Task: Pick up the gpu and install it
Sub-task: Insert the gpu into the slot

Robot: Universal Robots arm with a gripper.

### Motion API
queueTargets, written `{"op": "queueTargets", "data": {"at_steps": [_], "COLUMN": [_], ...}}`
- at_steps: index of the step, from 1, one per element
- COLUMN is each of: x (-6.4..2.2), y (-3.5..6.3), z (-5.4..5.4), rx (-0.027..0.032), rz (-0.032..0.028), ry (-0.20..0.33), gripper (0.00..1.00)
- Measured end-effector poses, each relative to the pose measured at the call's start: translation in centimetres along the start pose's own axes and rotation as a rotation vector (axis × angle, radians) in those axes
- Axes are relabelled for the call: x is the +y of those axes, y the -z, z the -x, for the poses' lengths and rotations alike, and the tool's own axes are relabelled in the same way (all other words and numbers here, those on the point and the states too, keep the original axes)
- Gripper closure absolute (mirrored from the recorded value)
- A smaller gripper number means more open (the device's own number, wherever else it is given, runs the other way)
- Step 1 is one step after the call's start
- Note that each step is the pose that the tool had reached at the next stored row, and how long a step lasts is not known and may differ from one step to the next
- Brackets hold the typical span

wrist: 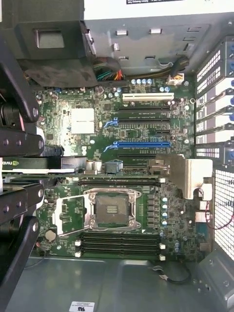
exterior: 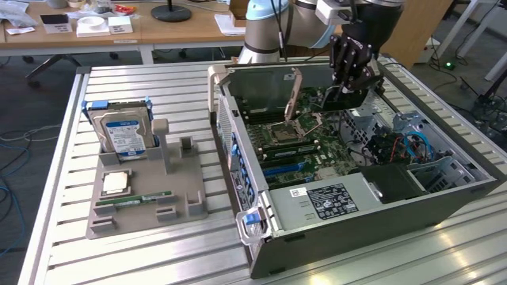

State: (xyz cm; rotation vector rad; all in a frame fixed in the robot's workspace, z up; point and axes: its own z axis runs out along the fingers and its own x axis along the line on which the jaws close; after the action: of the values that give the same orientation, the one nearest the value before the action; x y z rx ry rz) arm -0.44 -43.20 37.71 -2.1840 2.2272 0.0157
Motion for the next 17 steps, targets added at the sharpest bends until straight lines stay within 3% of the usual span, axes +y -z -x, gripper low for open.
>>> {"op": "queueTargets", "data": {"at_steps": [11,17], "x": [0.04,0.73], "y": [-0.06,-0.09], "z": [0.0,-0.01], "rx": [0.0,0.0001], "rz": [0.0002,0.0003], "ry": [0.0,0.0], "gripper": [0.74,0.74]}}
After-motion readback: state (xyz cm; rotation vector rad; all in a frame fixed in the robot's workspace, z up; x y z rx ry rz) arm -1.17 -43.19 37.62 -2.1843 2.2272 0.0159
